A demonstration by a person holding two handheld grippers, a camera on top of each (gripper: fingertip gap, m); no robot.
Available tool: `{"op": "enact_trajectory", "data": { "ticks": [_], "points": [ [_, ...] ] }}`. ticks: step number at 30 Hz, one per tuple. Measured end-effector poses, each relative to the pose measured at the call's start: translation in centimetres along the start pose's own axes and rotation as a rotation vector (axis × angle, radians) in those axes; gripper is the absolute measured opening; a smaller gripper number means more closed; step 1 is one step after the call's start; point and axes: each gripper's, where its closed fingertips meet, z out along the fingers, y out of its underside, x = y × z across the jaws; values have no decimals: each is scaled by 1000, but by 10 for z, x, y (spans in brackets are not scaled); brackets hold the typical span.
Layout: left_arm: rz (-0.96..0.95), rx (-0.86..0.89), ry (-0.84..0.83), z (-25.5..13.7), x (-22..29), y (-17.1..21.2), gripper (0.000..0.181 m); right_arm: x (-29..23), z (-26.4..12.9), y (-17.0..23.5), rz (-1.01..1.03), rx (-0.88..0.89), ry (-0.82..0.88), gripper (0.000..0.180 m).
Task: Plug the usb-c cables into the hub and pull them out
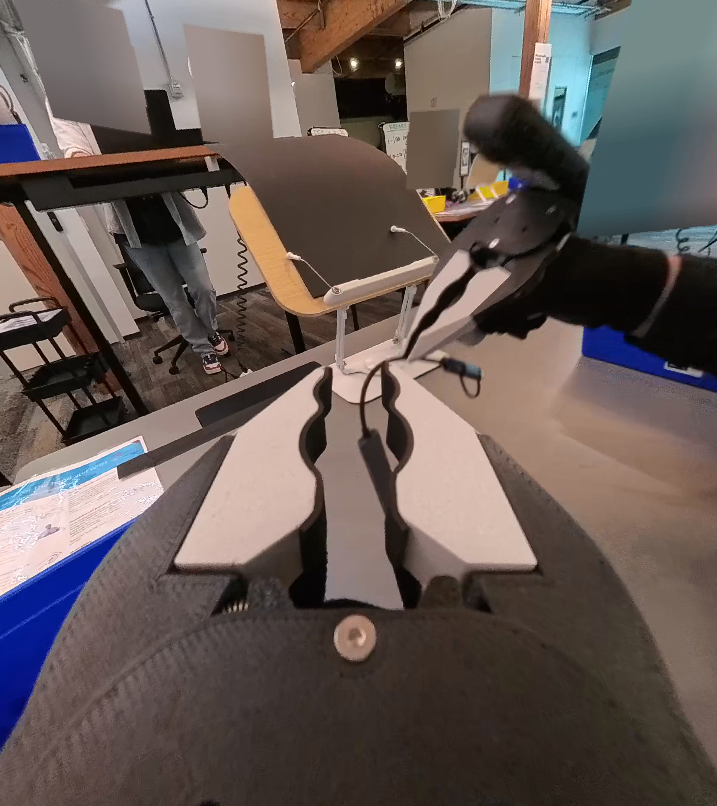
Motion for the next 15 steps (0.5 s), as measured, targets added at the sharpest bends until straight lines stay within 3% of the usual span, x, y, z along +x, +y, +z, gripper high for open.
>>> {"op": "enact_trajectory", "data": {
  "ticks": [1,9,15],
  "points": [
    [0,0,3,0,1,0,20,3,-17,-2,4,8,30,0],
    [-6,-17,49,13,17,7,20,39,-197,14,68,-20,359,1],
    [-1,-43,84,24,31,15,21,58,-329,90,161,-173,612,1]
  ]
}}
